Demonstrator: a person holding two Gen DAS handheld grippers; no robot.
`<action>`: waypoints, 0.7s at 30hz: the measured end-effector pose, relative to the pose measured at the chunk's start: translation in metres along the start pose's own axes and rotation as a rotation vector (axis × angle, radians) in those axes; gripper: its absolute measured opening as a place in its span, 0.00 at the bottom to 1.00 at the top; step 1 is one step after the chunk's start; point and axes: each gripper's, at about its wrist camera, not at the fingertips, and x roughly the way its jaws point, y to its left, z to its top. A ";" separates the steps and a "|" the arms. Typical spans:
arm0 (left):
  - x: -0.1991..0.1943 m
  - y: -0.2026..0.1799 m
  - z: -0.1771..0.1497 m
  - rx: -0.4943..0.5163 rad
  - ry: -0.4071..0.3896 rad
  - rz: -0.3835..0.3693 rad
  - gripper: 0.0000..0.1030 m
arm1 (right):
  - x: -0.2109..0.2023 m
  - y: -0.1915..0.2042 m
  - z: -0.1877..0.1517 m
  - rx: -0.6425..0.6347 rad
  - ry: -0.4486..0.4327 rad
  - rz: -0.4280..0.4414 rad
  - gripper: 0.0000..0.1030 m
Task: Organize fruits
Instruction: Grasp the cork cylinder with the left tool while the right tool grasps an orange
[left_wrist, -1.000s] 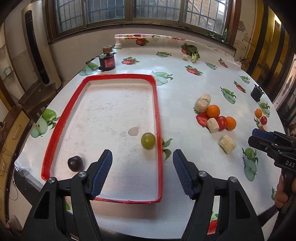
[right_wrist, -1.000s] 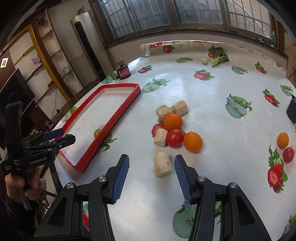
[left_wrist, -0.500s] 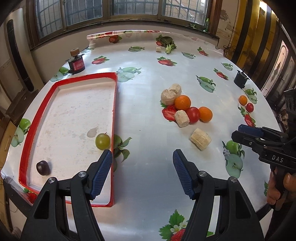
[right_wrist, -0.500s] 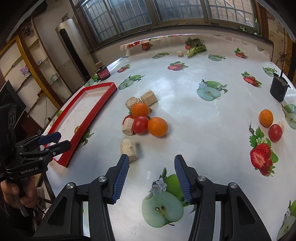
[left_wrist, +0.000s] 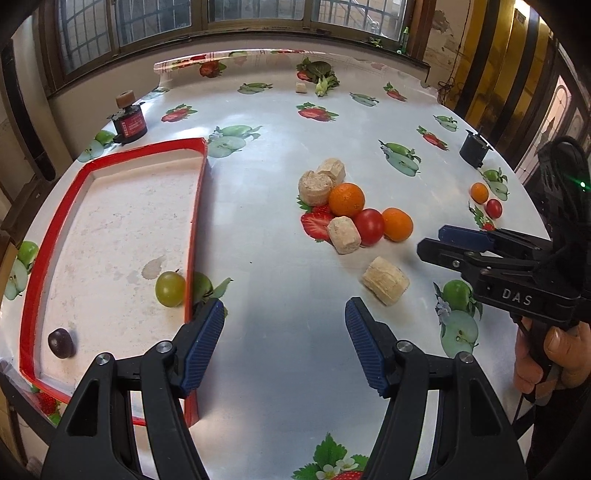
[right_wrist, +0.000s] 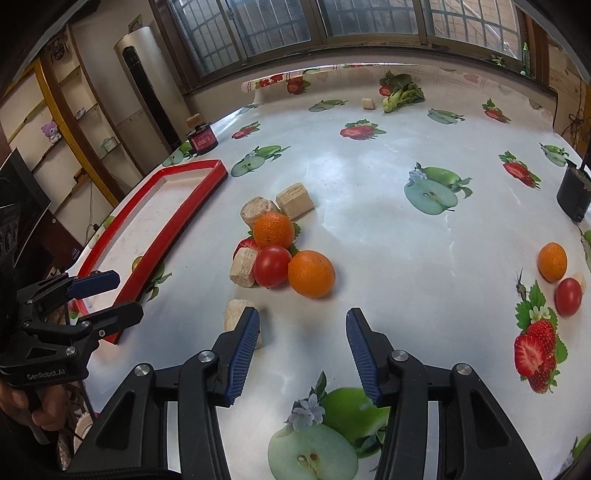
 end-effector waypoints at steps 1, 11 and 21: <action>0.002 -0.003 0.000 0.006 0.004 -0.015 0.65 | 0.003 0.000 0.002 -0.005 0.003 -0.003 0.49; 0.036 -0.039 0.003 0.073 0.086 -0.103 0.65 | 0.036 -0.006 0.021 -0.019 0.053 0.019 0.46; 0.063 -0.067 0.017 0.120 0.085 -0.119 0.65 | 0.031 -0.023 0.024 0.044 0.021 0.042 0.32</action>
